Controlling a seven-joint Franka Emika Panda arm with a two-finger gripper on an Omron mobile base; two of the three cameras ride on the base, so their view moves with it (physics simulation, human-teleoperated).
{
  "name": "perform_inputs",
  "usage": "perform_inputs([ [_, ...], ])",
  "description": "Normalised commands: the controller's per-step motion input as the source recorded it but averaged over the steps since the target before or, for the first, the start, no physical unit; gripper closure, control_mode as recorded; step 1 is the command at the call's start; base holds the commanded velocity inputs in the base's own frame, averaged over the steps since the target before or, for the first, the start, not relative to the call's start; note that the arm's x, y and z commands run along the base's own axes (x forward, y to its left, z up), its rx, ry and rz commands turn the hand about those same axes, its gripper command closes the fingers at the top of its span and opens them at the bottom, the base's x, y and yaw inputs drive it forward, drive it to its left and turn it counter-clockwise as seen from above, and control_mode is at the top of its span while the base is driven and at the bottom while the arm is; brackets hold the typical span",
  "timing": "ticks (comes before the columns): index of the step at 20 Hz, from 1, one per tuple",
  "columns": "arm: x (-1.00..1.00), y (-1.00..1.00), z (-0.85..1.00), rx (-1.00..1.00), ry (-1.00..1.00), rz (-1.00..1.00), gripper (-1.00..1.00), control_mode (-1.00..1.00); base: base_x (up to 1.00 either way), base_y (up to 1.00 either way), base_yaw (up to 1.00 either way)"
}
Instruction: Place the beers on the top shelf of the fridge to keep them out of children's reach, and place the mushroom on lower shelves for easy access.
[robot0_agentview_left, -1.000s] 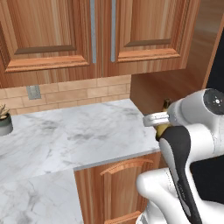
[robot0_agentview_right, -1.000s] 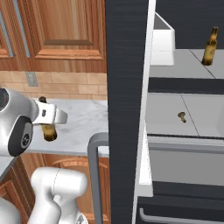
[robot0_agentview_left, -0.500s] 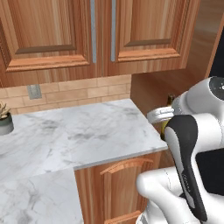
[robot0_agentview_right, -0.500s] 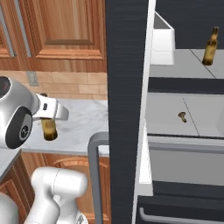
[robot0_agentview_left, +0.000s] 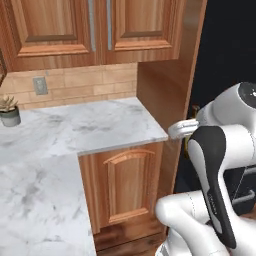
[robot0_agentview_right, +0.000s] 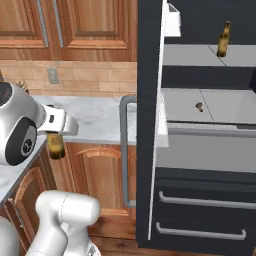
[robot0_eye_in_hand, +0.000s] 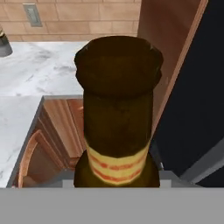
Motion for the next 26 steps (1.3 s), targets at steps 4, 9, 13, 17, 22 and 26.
perform_inputs([
  [4,0.00,0.00,0.00,0.00,0.00,0.00,1.00,1.00,-0.97,0.03,0.00],
  [9,0.00,0.00,0.00,0.00,0.00,0.00,1.00,1.00,-0.34,-0.47,-0.25],
  [13,0.00,0.00,0.00,0.00,0.00,0.00,1.00,1.00,-0.07,-0.72,-0.44],
  [17,0.00,0.00,0.00,0.00,0.00,0.00,1.00,1.00,0.00,-0.81,-0.45],
  [22,0.00,0.00,0.00,0.00,0.00,0.00,1.00,1.00,0.10,-0.78,-0.38],
  [26,0.00,0.00,0.00,0.00,0.00,0.00,1.00,1.00,0.41,-0.46,-0.04],
])
